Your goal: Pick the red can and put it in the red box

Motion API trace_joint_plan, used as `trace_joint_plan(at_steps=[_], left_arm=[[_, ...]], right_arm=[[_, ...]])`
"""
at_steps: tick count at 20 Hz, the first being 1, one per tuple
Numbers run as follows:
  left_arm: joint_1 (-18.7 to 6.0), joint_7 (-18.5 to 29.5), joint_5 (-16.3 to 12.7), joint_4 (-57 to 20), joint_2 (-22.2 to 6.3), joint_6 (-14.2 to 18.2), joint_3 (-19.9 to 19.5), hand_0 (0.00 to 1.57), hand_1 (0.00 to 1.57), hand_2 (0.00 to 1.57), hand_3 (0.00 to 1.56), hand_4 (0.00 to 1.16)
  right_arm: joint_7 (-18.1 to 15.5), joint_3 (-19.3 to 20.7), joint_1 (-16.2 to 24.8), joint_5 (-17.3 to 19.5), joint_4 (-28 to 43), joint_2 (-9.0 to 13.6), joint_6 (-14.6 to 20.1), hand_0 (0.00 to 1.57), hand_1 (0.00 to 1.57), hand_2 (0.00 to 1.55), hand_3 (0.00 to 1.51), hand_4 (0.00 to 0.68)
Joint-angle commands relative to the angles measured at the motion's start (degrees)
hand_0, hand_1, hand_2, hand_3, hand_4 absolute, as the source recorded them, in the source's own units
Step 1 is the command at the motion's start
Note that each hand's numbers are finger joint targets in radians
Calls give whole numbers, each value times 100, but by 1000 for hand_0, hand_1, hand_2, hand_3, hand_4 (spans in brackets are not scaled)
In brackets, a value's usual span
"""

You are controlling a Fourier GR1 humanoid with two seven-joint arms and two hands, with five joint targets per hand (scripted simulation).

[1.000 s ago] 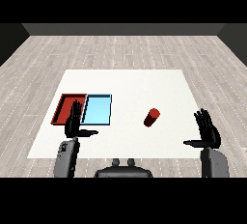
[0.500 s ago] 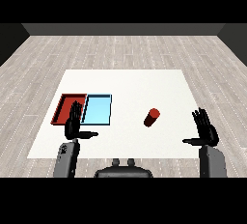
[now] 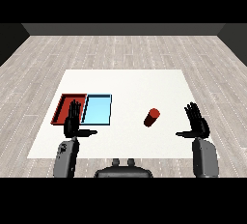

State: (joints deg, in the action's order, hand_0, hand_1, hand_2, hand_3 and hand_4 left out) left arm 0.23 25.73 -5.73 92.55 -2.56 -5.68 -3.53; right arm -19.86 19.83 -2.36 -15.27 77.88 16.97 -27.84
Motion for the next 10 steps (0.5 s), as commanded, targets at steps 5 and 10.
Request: trace_joint_plan(at_steps=[5,10], left_arm=[[-106,87,-156,-183,-16,-73,-127,0,0,0,0,0],[-262,-300,98,1,101,259,65,0,0,0,0,0]], right_arm=[[258,-249,-613,-90,-661,-307,100,0,0,0,0,0],[60,-350,-438,-55,-768,-550,175,0,0,0,0,0]])
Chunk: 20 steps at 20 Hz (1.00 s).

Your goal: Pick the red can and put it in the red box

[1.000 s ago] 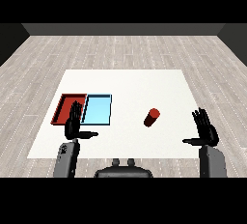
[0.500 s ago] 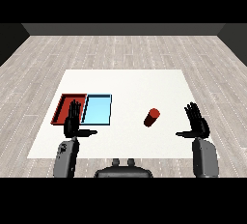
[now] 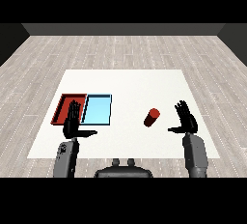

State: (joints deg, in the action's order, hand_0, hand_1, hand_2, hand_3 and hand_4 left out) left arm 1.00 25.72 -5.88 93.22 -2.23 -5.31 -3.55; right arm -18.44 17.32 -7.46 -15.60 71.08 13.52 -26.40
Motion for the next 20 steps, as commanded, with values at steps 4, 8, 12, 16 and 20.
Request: trace_joint_plan(at_steps=[4,8,12,16,20], left_arm=[[-369,26,195,-307,116,285,49,0,0,0,0,0],[86,-254,-62,293,-107,-2,-41,0,0,0,0,0],[0,-143,54,119,52,91,107,0,0,0,0,0],[257,117,18,203,63,-48,142,0,0,0,0,0],[1,-131,-213,78,-30,-40,-65,0,0,0,0,0]], right_arm=[[145,-215,-321,19,-254,-228,286,0,0,0,0,0],[-340,-498,94,300,-291,-646,417,0,0,0,0,0],[-148,-469,-148,63,-447,-486,324,0,0,0,0,0],[-107,-487,-216,-72,-594,-554,330,0,0,0,0,0],[-392,-526,-656,50,-1198,-613,469,0,0,0,0,0]])
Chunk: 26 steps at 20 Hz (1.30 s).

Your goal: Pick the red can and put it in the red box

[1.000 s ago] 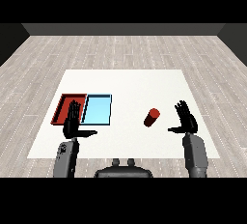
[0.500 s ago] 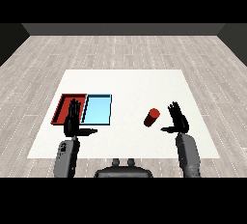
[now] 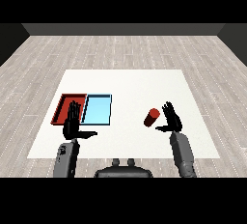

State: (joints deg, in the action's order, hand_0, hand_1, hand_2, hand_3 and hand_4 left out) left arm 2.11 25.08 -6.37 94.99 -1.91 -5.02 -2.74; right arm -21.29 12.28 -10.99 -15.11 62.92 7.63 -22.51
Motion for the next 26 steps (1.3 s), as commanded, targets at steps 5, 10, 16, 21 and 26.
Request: trace_joint_plan(at_steps=[5,10,16,21,26], left_arm=[[221,-25,-12,241,16,21,120,0,0,0,0,0],[393,-3,-215,479,-48,-155,18,0,0,0,0,0],[6,274,5,-180,-1,-70,18,0,0,0,0,0],[-104,-218,-143,226,-109,-35,-85,0,0,0,0,0],[-404,22,-60,-268,11,83,-96,0,0,0,0,0]], right_arm=[[-236,-234,-205,100,-458,-229,136,0,0,0,0,0],[87,-267,-234,-1,-261,-194,258,0,0,0,0,0],[199,-220,-689,38,-672,-193,597,0,0,0,0,0],[258,-266,-257,-101,-375,-53,328,0,0,0,0,0],[140,-388,-526,29,-684,-207,537,0,0,0,0,0]])
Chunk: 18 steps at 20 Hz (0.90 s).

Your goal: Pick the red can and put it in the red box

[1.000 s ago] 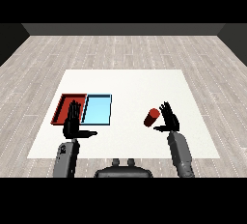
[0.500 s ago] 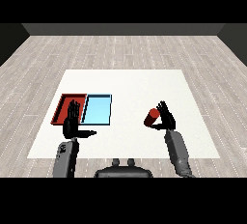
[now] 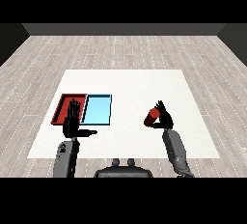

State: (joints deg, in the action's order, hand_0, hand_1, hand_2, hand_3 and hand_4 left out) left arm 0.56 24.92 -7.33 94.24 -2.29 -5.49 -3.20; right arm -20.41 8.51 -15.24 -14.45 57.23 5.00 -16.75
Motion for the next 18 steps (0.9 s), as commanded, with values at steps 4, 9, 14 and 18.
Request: trace_joint_plan(at_steps=[4,9,14,18], left_arm=[[198,141,184,97,101,97,144,0,0,0,0,0],[45,495,-57,-446,-94,-226,-191,0,0,0,0,0],[-73,48,7,-75,0,3,-59,0,0,0,0,0],[-29,165,-138,-188,-73,-81,-247,0,0,0,0,0]], right_arm=[[397,-279,378,47,697,-82,197,0,0,0,0,0],[97,-72,-128,-92,-172,44,-71,0,0,0,0,0],[-34,-228,-455,126,-331,-260,421,0,0,0,0,0],[92,-180,-68,-20,13,58,18,0,0,0,0,0]])
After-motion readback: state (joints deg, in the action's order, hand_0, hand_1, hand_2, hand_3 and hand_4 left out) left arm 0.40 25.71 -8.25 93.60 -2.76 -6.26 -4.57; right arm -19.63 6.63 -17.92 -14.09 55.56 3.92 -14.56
